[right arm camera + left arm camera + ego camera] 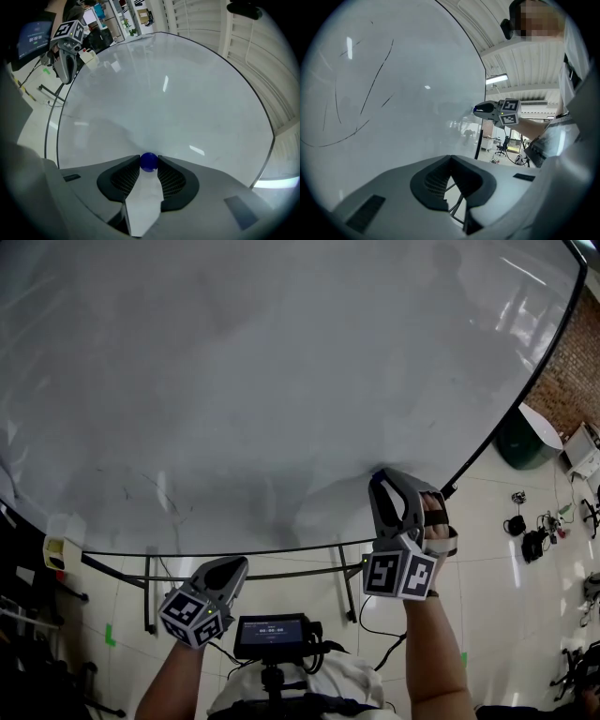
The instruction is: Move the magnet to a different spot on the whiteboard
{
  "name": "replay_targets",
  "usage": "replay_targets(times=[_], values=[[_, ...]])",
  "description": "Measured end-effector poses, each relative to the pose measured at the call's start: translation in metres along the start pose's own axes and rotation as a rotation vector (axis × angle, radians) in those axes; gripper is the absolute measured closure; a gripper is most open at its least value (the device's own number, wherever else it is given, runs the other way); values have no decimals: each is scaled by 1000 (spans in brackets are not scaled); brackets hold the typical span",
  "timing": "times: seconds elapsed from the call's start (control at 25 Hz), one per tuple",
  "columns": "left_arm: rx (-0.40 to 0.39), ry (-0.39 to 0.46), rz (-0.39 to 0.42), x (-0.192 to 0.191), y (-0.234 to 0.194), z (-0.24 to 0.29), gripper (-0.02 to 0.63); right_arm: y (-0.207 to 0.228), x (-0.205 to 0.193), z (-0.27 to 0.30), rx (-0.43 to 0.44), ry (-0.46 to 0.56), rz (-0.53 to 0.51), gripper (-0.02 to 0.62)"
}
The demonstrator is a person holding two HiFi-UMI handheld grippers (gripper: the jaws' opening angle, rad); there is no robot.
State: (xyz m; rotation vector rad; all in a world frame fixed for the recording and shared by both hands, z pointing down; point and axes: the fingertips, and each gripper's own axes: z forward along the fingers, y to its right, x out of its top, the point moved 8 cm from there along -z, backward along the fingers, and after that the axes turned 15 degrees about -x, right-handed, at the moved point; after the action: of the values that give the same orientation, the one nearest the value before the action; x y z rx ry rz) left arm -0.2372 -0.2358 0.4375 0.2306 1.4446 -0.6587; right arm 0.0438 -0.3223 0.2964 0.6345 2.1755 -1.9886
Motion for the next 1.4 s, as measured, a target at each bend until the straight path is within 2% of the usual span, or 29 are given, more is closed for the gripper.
replay_targets(times=[0.32, 0.64, 0.88, 0.96, 1.2, 1.4], values=[[-8, -7, -2, -5, 13, -19, 572, -5, 6, -24, 15, -10, 60, 444], [-16, -18, 5, -13, 37, -47, 572, -12, 14, -68, 83, -4, 268, 443], [-33, -11, -2, -33, 56, -72, 572, -16, 24, -110, 132, -24, 511, 443], [-49, -13, -14, -41, 68, -82, 572, -20, 28, -131, 148, -32, 549, 443], [-109, -9, -38, -61, 95, -97, 572, -35, 41, -185, 199, -48, 572, 443], [-159, -12, -32, -67, 111, -98, 572, -39, 38, -221, 227, -77, 741, 443]])
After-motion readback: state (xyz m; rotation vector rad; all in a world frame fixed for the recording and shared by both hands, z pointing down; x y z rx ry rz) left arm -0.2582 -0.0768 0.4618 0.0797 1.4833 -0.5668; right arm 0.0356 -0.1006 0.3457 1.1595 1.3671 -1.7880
